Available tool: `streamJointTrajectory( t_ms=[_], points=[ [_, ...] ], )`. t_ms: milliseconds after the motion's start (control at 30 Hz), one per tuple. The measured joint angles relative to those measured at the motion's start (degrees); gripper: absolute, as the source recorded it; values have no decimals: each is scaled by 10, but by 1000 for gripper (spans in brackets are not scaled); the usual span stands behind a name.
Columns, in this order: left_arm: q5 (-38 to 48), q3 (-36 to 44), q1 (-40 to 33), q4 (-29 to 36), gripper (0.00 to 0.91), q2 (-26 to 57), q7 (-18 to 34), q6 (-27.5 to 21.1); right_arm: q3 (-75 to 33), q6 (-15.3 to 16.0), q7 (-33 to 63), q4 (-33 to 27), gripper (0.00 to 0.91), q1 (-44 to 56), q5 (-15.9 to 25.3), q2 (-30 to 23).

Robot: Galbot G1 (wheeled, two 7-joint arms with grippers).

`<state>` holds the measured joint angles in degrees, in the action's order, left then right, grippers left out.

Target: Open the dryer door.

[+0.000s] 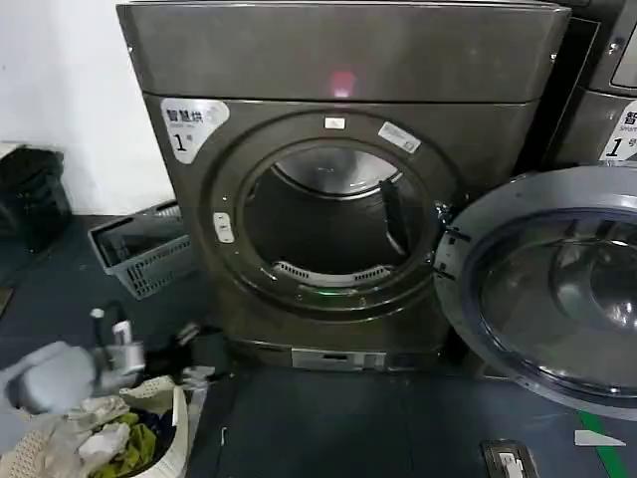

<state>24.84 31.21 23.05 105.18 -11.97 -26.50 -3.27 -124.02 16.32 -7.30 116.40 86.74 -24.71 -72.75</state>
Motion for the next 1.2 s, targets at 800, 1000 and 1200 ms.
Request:
streamJointTrajectory(
  t_ms=[800, 1000, 1200],
  points=[
    [-150, -253, 230, -16, 907, 172, -149, 8, 5, 9, 5, 6, 907, 7, -8, -7],
    [-185, -292, 270, -24, 907, 179, -168, 12, 5, 5, 2, 5, 907, 9, -8, -6],
    [-187, -302, 279, -28, 907, 177, -171, 16, 7, -3, 3, 8, 907, 9, -10, -4]
  ],
)
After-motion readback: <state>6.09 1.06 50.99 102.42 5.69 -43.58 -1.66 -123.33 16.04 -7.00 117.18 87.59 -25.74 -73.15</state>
